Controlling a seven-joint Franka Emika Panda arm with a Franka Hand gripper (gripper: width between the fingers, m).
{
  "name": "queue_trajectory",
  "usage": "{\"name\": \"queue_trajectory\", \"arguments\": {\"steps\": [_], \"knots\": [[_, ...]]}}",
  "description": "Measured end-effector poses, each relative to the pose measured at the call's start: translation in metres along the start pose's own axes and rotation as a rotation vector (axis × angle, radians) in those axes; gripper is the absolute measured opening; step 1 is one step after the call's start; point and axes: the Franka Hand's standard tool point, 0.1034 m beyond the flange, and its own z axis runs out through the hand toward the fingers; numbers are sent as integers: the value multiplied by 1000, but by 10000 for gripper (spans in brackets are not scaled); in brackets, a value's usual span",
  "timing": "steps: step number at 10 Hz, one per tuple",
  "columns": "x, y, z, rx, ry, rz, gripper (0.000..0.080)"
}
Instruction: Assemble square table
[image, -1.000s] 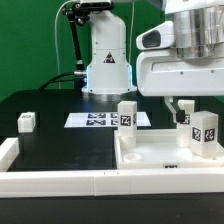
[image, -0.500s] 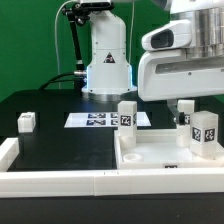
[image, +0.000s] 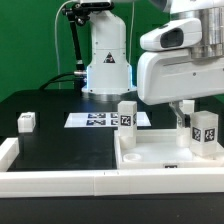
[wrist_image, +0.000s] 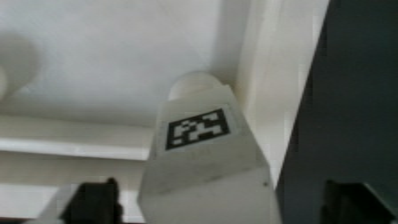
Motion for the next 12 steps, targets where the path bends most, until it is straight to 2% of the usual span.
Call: {"name": "queue_trajectory", "arguments": {"steps": [1, 2, 3, 6, 7, 12], "knots": [[0, 0, 0, 0, 0, 0, 397], [0, 1, 0, -2, 1, 1, 397], [0, 2, 0, -1, 1, 12, 292], [0, 4, 0, 4, 0, 79, 292], [-1, 6, 0, 18, -3, 218, 292], [-1, 7, 1, 17, 12, 790, 292]]}}
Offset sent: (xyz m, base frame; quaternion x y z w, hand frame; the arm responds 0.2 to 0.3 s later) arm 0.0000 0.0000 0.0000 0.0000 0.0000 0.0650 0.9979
